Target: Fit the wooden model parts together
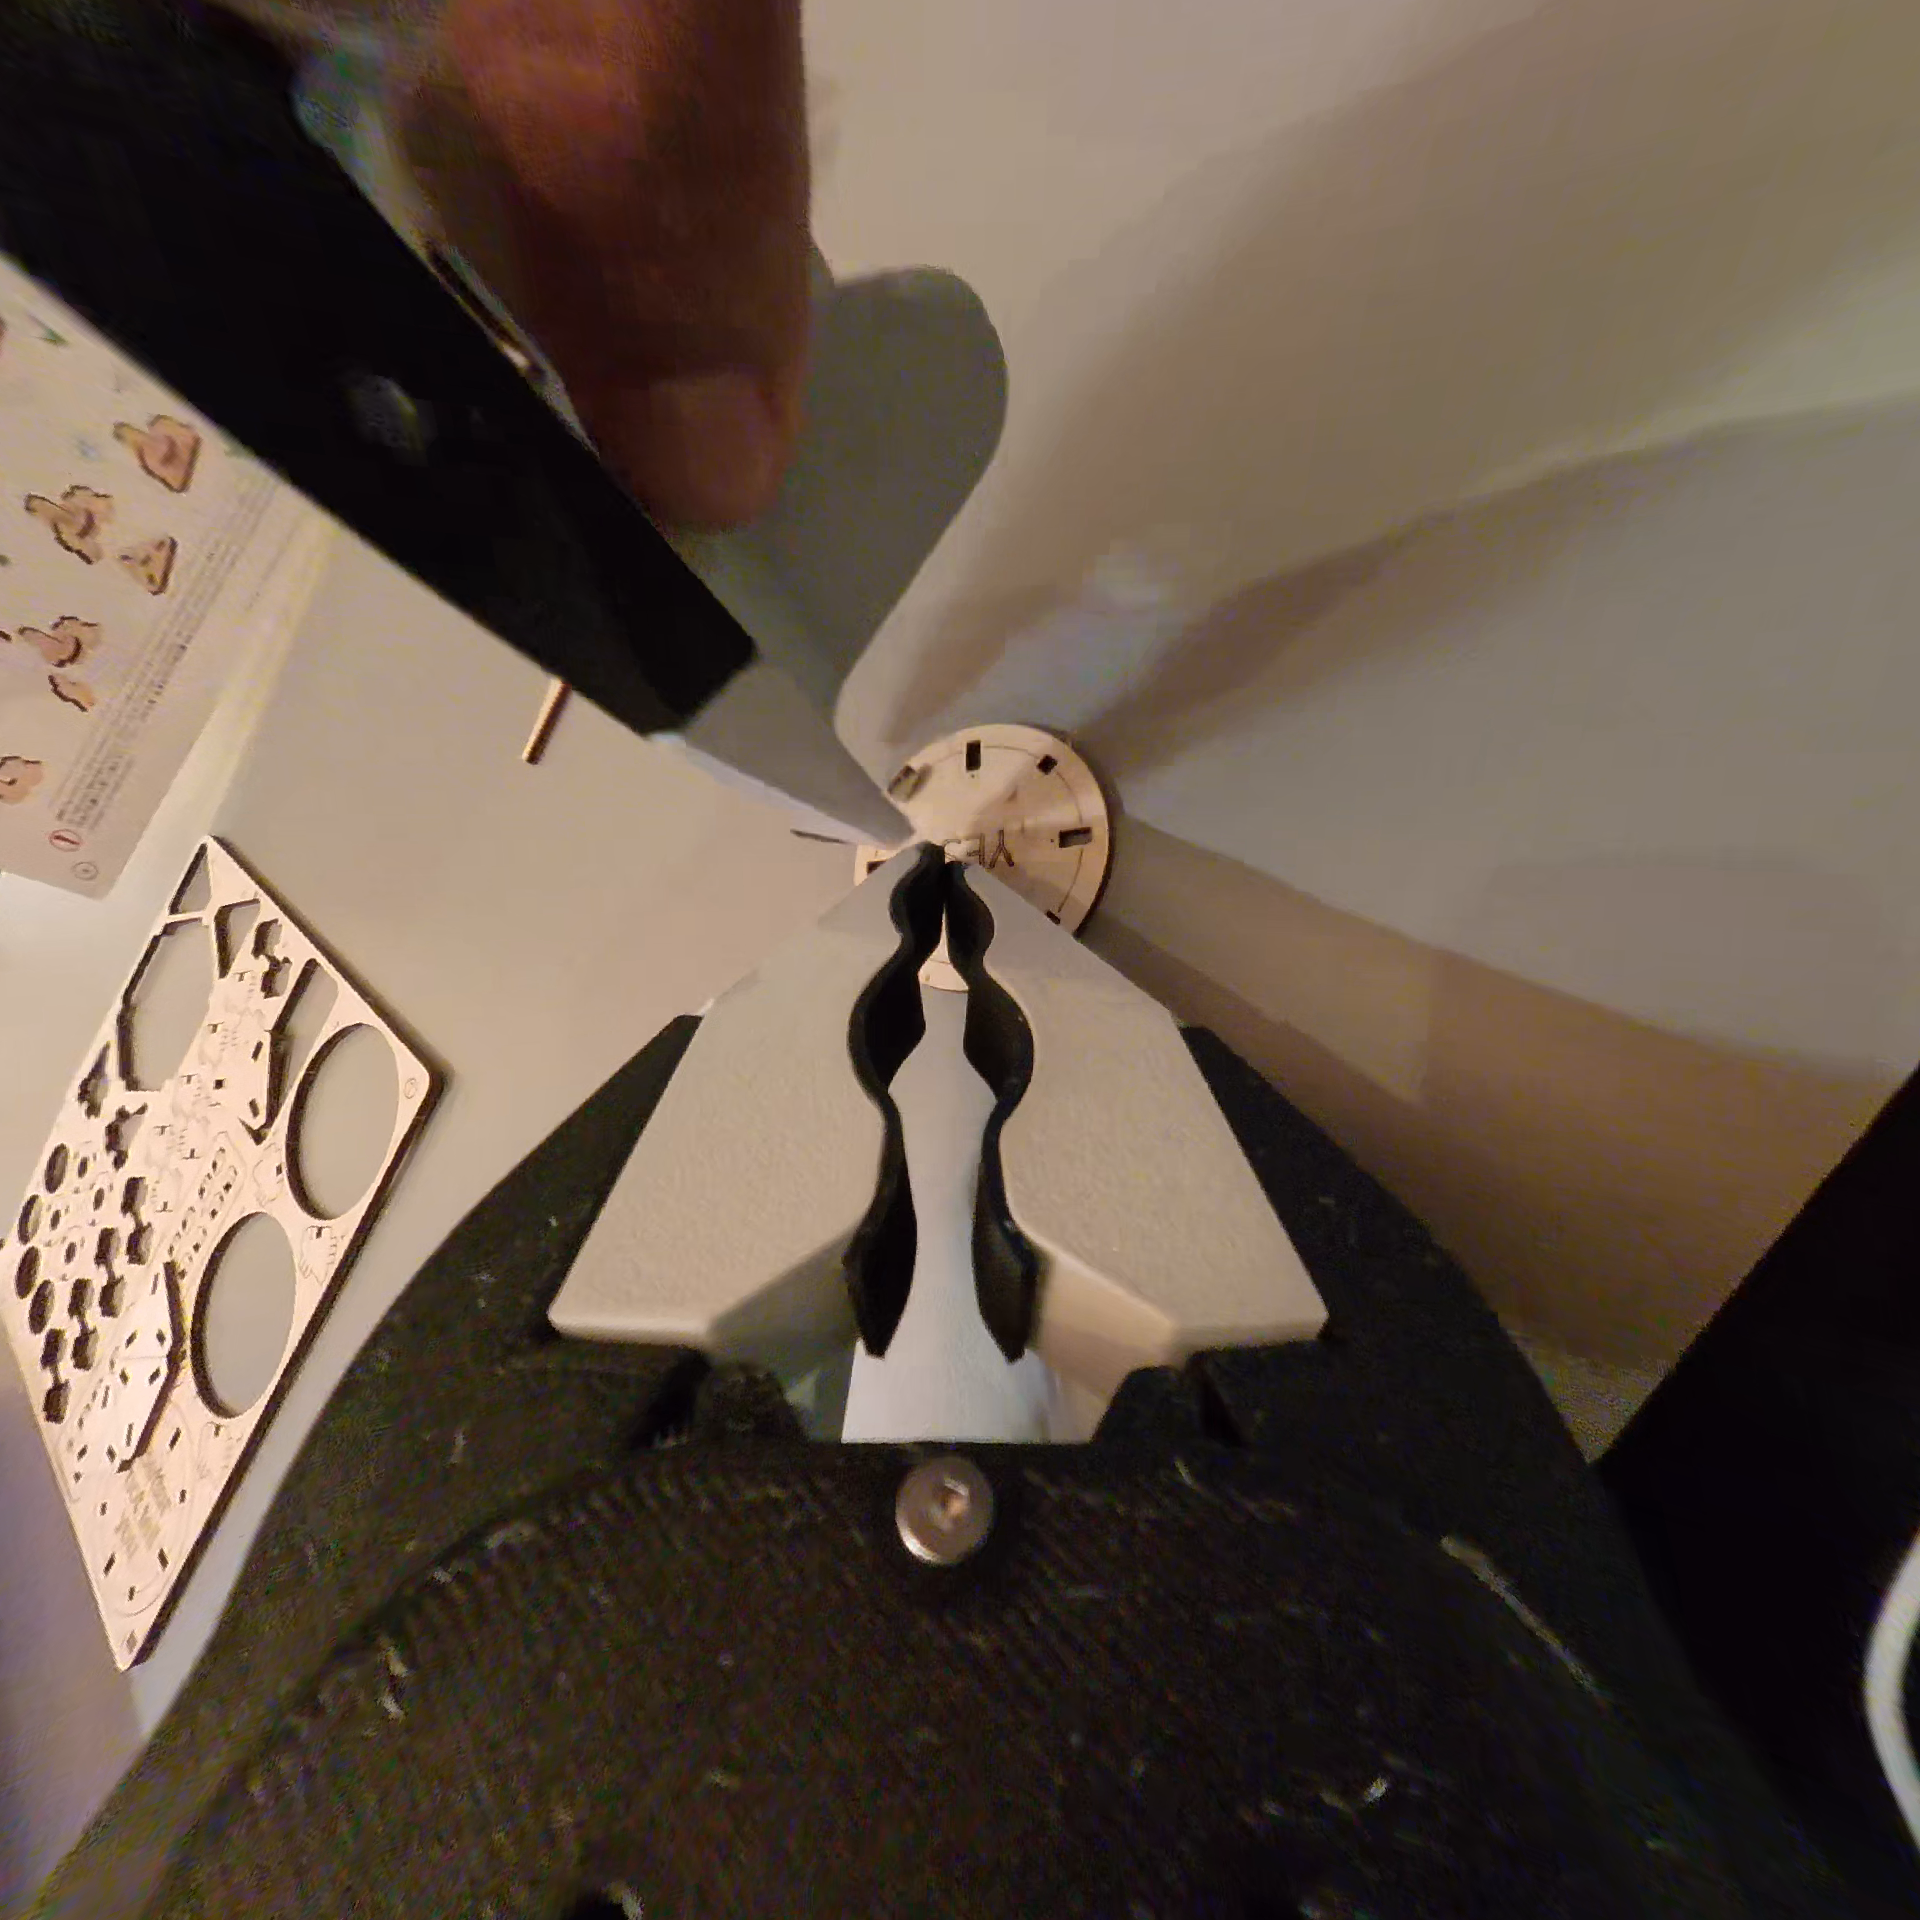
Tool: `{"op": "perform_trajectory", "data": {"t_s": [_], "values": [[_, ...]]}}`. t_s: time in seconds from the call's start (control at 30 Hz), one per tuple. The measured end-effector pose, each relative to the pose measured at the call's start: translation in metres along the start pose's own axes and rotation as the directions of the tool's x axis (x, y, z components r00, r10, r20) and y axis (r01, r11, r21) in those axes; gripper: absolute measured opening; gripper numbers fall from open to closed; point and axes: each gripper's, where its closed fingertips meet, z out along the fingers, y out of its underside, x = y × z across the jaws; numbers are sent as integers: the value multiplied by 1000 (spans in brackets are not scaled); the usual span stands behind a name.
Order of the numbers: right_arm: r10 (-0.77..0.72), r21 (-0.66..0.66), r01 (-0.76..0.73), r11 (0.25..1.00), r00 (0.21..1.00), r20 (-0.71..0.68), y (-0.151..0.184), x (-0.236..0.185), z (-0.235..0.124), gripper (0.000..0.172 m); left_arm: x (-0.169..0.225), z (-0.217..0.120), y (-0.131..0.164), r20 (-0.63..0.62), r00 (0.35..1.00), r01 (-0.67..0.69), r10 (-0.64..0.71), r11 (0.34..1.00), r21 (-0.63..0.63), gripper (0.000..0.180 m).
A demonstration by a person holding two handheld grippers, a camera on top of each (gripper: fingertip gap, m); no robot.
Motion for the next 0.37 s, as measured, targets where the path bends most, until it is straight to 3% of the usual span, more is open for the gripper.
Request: {"op": "perform_trajectory", "data": {"t_s": [0.07,0.13,0.2,0.37], "values": [[39,91,-36,995,999,-23,-4,6,-10,23,0,0,0,-1,1000,1,-1,1000,0,0],[58,163,-51,985,998,-39,-5,9,-16,2,0,0,0,-1,1000,2,-2,1000,0,0],[64,207,-51,977,997,-54,-7,8,-17,0,0,0,0,1,1000,0,0,1000,0,0],[7,152,6,988,996,-87,-3,0,-6,0,0,0,0,5,1000,-5,5,1000,0,0]]}}
